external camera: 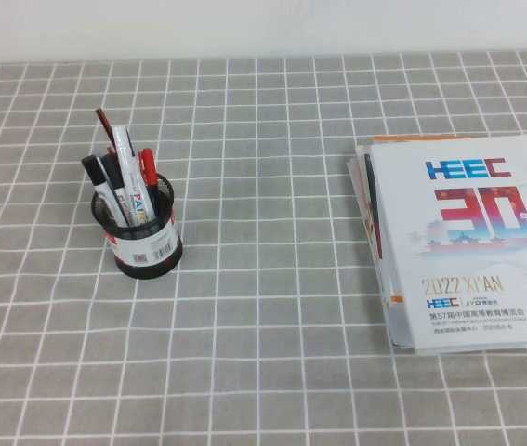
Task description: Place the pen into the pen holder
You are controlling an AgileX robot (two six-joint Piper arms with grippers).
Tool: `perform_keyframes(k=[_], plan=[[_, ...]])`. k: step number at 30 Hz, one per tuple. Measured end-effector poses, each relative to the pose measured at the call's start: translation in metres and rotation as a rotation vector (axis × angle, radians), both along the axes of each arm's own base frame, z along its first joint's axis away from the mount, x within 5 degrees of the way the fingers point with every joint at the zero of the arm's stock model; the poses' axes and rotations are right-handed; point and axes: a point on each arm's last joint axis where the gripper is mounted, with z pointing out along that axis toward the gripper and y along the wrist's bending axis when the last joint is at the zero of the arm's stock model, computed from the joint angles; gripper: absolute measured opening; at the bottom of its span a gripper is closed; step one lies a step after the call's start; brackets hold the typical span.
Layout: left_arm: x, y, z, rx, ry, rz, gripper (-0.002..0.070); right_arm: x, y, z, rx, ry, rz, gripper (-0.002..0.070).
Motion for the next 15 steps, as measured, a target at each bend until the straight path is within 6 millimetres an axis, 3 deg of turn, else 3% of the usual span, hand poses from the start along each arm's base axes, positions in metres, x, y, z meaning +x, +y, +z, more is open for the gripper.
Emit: perform_keyframes(k=[7, 15], plan=[[0.0, 0.0, 0.0, 0.0, 0.0, 0.0, -0.0005, -0.012, -0.037, -0.062, 0.034, 0.046, -0.323, -0.0013], [0.0, 0.0, 0.0, 0.0, 0.0, 0.0, -0.0005, -0.026, -0.055, -0.12, 0.124, 0.068, -0.56, -0.0013]])
